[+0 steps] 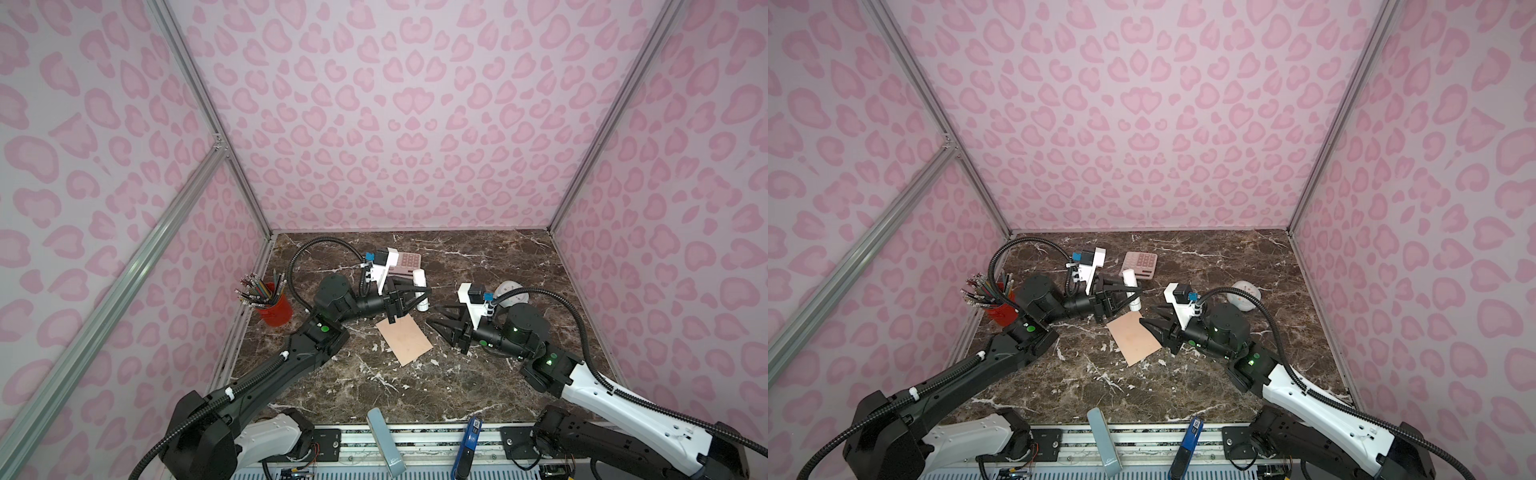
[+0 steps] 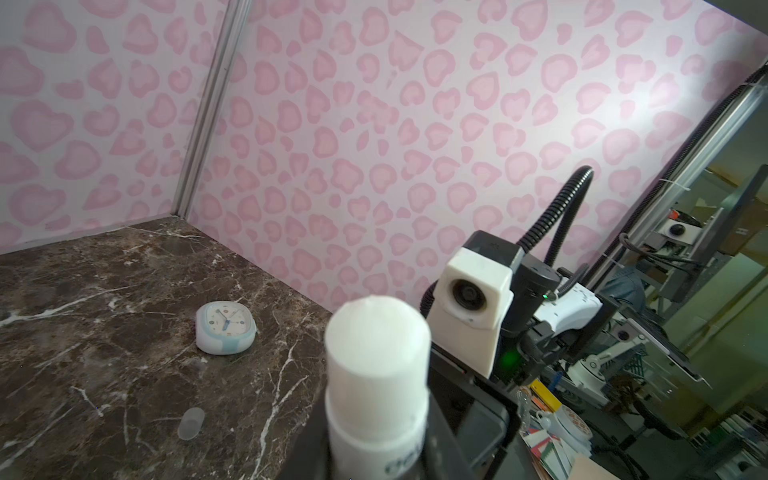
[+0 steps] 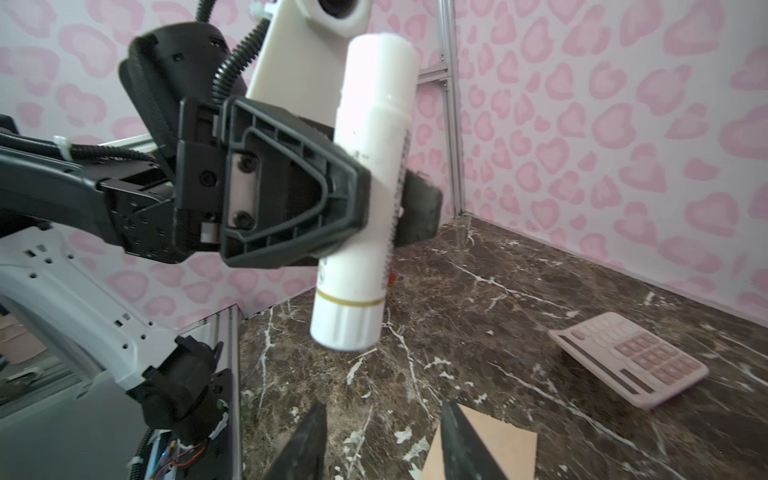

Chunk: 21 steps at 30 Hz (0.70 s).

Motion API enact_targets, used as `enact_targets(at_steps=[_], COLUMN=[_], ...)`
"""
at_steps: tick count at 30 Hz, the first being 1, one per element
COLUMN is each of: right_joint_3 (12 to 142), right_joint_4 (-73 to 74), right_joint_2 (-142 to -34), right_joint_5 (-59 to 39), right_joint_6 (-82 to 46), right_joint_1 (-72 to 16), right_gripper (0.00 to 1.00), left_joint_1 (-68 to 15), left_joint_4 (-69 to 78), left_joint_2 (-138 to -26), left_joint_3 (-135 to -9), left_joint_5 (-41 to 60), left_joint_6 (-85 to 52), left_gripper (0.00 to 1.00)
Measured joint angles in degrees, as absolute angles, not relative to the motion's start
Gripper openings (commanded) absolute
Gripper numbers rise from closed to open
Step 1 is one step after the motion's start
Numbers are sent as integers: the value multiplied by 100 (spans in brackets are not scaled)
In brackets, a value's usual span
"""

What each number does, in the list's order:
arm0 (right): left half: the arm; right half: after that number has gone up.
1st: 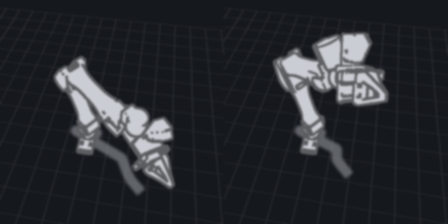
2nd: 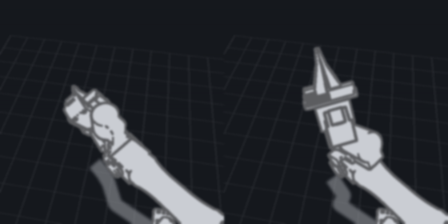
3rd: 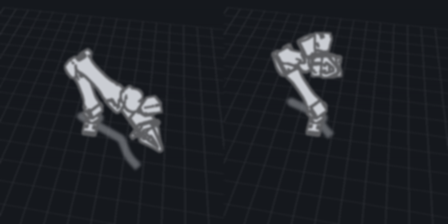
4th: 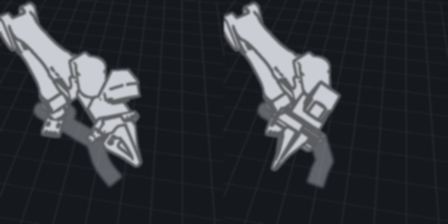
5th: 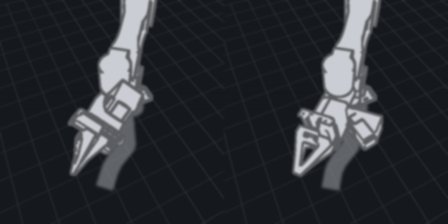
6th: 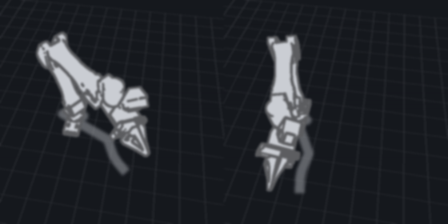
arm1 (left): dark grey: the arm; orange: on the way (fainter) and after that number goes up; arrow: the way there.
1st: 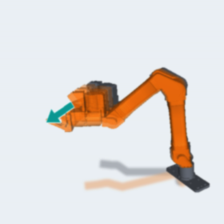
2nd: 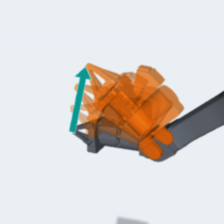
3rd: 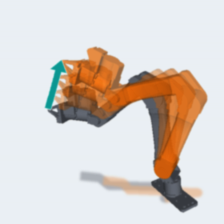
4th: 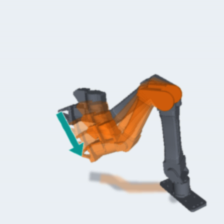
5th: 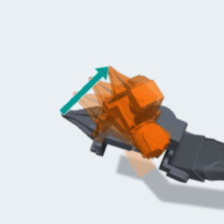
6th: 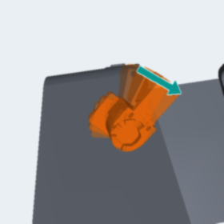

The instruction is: Place the letter into the envelope and seal it

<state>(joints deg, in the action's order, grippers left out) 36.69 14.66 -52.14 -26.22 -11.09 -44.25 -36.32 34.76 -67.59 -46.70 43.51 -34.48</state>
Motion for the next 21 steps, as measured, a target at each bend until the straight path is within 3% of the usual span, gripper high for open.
enact_targets(at_steps=[8, 21], right_joint_3=[3795, 3833], right_joint_4=[2196, 2499], right_joint_2=[-5535, -5728], right_joint_5=[-3514, -3852], right_joint_6=[-1586, -1789], right_joint_1=[-4338, -4252], right_gripper=[48, 32], left_joint_1=[-3634, -3638], left_joint_4=[3712, 3931], left_joint_2=[-6890, -6976], left_joint_3=[-4670, -4670], left_joint_5=[4862, 5022], left_joint_6=[-3503, -3627], left_gripper=[4, 4])
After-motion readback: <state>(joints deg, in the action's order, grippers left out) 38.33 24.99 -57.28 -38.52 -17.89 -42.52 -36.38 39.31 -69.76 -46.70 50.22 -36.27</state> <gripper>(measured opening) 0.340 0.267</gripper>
